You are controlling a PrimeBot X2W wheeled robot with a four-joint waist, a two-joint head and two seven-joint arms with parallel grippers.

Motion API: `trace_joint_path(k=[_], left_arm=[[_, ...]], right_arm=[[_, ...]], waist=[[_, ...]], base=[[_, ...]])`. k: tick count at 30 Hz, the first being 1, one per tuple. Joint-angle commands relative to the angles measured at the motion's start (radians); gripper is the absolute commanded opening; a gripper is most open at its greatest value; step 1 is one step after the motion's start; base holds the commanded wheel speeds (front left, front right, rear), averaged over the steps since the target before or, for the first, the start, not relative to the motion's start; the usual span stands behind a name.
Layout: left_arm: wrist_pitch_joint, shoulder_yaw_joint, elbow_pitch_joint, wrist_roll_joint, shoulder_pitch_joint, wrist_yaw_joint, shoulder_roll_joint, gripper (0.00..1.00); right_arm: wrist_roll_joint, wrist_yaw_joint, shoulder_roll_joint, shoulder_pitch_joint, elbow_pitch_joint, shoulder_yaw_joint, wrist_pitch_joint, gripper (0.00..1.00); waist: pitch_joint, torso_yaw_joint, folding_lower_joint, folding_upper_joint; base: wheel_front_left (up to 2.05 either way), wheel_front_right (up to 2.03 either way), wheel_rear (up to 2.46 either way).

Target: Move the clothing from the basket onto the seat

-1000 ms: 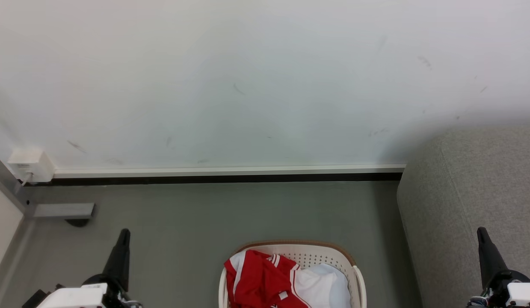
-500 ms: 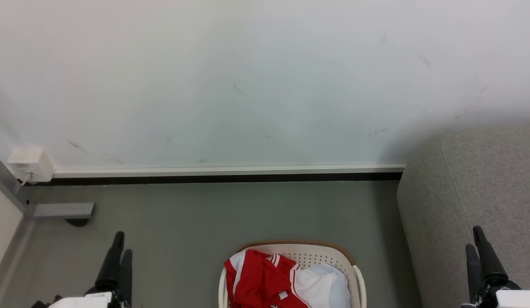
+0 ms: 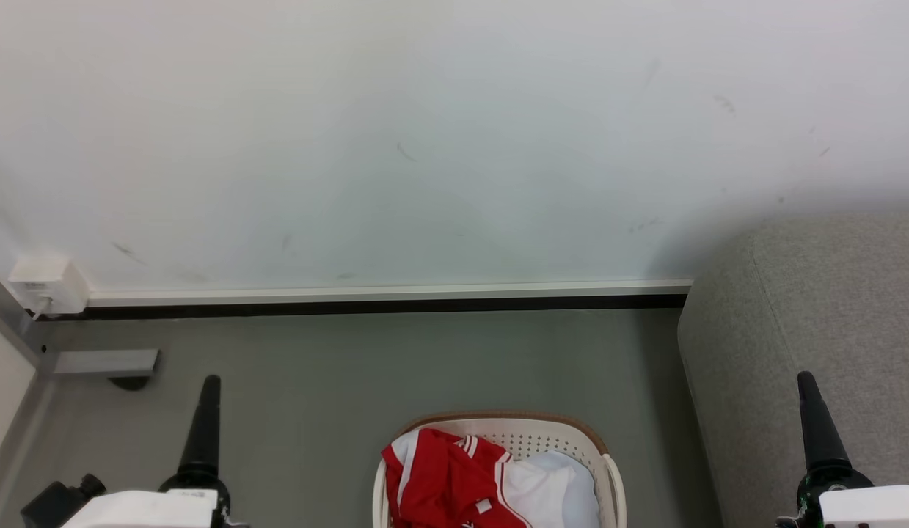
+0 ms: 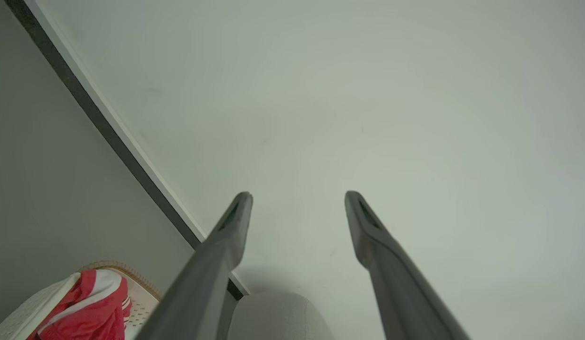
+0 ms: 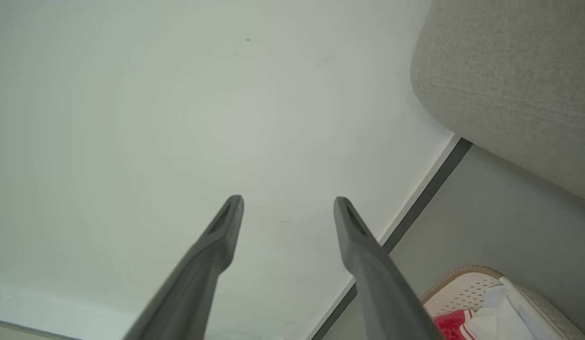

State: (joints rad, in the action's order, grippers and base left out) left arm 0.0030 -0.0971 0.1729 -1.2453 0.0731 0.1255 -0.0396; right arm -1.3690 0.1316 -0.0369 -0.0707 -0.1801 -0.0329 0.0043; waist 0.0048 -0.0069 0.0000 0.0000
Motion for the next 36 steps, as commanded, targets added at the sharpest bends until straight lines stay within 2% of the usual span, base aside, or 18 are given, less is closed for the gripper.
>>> trace_joint_path(k=[1,8,19,29,36], left_arm=[[-0.012,-0.001,-0.027,0.056,0.01,0.003,-0.007,1.0],[-0.039,0.002,-0.045,0.247,0.003,-0.004,-0.008,1.0],[-0.077,0.073,-0.071,0.491,-0.012,-0.067,-0.043,1.0],[-0.11,0.136,-0.08,0.612,-0.016,-0.145,-0.087,1.0],[-0.131,0.166,-0.092,0.679,-0.016,-0.175,-0.106,1.0]], right_arm=[[0.045,0.0,-0.011,-0.01,0.025,0.004,-0.012,1.0],[0.218,0.0,-0.014,-0.005,0.047,0.026,-0.04,1.0],[0.485,-0.001,-0.025,0.0,0.056,0.07,-0.079,1.0],[0.656,-0.001,-0.019,0.006,0.038,0.086,-0.111,1.0],[0.748,-0.001,-0.017,0.008,0.036,0.093,-0.132,1.0]], waist=[[0.0,0.0,0.0,0.0],[-0.002,-0.002,0.0,0.0],[-0.007,-0.002,0.0,0.0],[-0.011,-0.005,0.0,0.0],[-0.013,-0.007,0.0,0.0]], base=[[0.0,0.0,0.0],[0.0,0.0,0.0],[0.0,0.0,0.0],[0.0,0.0,0.0],[0.0,0.0,0.0]])
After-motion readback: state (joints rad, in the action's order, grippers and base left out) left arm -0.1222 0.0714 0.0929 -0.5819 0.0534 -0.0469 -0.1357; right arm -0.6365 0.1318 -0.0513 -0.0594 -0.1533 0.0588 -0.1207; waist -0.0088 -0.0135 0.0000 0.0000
